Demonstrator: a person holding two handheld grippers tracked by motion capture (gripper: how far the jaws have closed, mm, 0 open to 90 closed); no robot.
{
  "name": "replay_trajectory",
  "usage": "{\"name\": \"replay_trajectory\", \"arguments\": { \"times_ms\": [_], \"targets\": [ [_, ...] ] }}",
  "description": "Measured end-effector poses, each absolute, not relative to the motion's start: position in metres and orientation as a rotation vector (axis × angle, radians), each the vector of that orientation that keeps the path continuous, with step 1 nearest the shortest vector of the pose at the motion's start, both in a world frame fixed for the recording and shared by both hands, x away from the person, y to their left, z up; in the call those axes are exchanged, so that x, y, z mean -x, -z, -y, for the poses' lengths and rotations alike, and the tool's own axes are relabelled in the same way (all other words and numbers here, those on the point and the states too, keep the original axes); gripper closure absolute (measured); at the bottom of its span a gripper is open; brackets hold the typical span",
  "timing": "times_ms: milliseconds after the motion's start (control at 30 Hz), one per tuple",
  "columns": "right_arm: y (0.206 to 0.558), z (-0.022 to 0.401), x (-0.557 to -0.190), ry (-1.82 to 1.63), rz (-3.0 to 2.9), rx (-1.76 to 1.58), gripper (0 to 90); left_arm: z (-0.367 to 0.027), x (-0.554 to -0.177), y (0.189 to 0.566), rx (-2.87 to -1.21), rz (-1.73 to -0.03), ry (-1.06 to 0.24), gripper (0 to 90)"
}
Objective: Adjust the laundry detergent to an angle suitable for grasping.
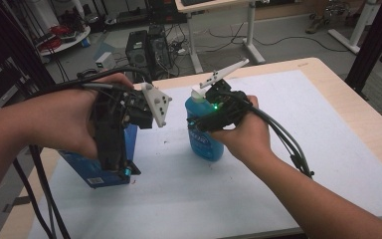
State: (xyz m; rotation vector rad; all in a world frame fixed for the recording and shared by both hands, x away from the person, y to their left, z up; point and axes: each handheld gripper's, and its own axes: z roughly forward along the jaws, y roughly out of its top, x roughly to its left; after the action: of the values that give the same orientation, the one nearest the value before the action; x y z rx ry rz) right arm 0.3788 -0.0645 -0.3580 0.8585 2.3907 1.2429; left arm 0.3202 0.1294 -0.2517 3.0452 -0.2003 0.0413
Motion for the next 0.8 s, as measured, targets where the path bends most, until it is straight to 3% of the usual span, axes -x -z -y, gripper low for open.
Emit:
{"name": "replay_trajectory", "arguments": {
  "times_ms": [800],
  "targets": [
    [0.340,0.089,-0.379,-1.310,-2.476,-0.662,42.4,-0.122,-0.323,0.250,-3.048,0.211,-0.042,2.5]
  ]
}}
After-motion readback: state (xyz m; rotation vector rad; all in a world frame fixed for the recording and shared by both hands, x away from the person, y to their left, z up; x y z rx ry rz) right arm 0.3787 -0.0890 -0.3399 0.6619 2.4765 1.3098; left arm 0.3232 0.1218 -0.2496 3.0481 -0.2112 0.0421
